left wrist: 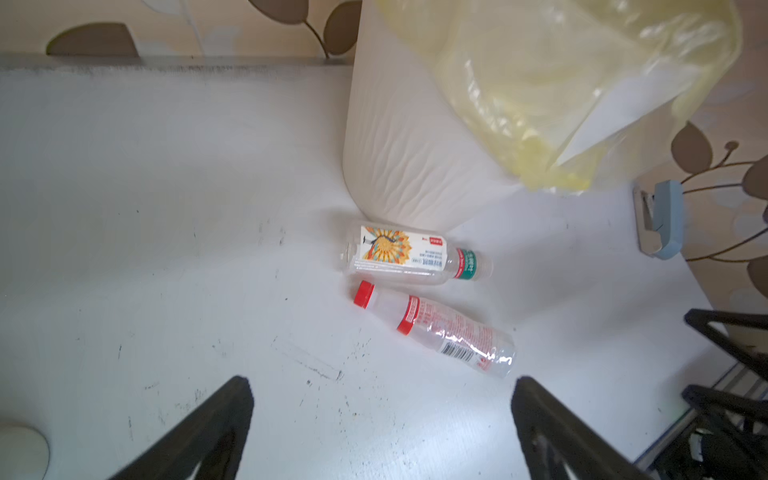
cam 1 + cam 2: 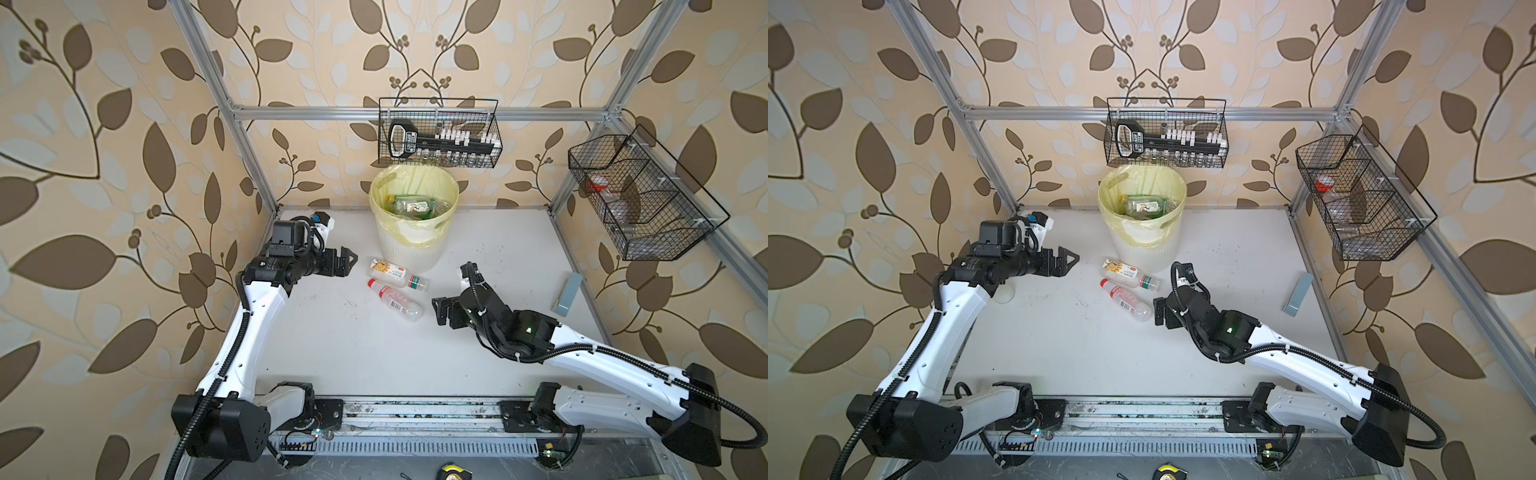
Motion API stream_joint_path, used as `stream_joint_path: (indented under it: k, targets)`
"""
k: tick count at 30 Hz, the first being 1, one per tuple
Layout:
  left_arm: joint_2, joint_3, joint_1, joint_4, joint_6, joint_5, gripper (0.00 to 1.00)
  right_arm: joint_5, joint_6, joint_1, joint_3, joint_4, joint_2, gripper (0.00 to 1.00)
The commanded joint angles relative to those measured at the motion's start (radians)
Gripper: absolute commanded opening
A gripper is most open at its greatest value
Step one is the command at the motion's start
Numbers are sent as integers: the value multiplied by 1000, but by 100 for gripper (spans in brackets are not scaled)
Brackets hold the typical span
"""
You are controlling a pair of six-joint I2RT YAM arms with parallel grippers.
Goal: Throw the plastic bottles in the bin
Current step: 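Withdraw the left gripper while the right gripper reaches toward the red-capped bottle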
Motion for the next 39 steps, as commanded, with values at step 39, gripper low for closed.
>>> stream_joint_path:
  k: [39]
  targets:
    - [58,-209,120,-29,258,176,99,-164,-128,4,116,152,370,100]
